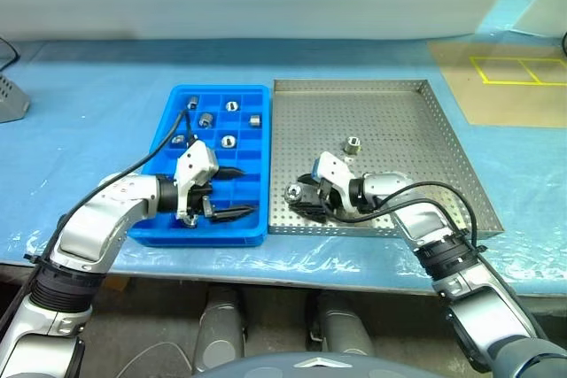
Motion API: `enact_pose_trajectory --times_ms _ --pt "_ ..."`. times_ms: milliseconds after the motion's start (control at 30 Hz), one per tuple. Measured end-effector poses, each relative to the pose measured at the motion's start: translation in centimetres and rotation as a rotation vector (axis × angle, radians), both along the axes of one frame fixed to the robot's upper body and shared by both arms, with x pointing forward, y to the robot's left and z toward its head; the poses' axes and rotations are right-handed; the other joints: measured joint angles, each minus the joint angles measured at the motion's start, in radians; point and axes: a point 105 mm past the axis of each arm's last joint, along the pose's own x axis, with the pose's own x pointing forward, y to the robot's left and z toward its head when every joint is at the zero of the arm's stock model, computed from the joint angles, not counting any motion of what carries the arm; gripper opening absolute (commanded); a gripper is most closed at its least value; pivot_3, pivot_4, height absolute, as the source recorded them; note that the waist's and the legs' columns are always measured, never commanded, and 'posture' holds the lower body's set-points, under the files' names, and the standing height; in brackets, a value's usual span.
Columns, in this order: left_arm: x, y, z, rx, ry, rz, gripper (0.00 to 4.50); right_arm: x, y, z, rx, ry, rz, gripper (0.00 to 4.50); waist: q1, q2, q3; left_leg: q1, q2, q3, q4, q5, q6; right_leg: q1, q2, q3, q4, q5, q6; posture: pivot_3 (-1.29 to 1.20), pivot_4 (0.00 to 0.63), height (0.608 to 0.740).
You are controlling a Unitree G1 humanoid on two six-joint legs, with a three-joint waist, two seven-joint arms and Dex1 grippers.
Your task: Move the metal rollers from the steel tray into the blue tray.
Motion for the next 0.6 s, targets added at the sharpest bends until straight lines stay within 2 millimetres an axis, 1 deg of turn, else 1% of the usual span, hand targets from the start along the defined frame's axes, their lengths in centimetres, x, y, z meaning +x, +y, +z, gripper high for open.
enact_pose_trajectory --times_ms 133,233,367,433,533,600 --pt "-0.1 0.0 -0.1 0.002 -0.001 0.012 4.42 0.3 0.7 -0.1 -0.001 -0.026 0.017 3.58 0.002 0.000 0.000 0.000 0.000 0.000 0.000 0.000 0.000 0.000 0.000 0.000 0.000 0.000 0.000 0.05 0.150 0.740" --pt "-0.2 0.1 0.0 0.013 -0.010 0.020 4.47 0.4 0.7 -0.2 -0.001 -0.027 0.030 2.97 0.004 0.000 0.000 0.000 0.000 0.000 0.000 0.000 0.000 0.000 0.000 0.000 0.000 0.000 0.000 0.06 0.150 0.740" --pt "-0.2 0.7 0.1 0.022 -0.013 0.040 4.47 0.3 0.7 -0.2 0.003 -0.019 0.043 1.67 0.006 0.000 0.000 0.000 0.000 0.000 0.000 0.000 0.000 0.000 0.000 0.000 0.000 0.000 0.000 0.05 0.150 0.740" --pt "-0.1 0.9 0.3 0.024 -0.022 0.049 4.47 0.2 0.6 -0.2 0.003 -0.017 0.045 1.66 0.009 0.000 0.000 0.000 0.000 0.000 0.000 0.000 0.000 0.000 0.000 0.000 0.000 0.000 0.000 0.05 0.150 0.740" --pt "0.6 1.2 1.1 0.025 -0.053 0.067 4.47 -0.1 0.3 -0.2 0.004 0.001 0.063 1.66 0.019 0.000 0.000 0.000 0.000 0.000 0.000 0.000 0.000 0.000 0.000 0.000 0.000 0.000 0.000 0.04 0.150 0.740" --pt "1.2 1.8 1.7 0.031 -0.070 0.096 4.47 0.0 0.4 -0.2 0.010 0.002 0.054 1.66 0.020 0.000 0.000 0.000 0.000 0.000 0.000 0.000 0.000 0.000 0.000 0.000 0.000 0.000 0.000 0.03 0.150 0.740"
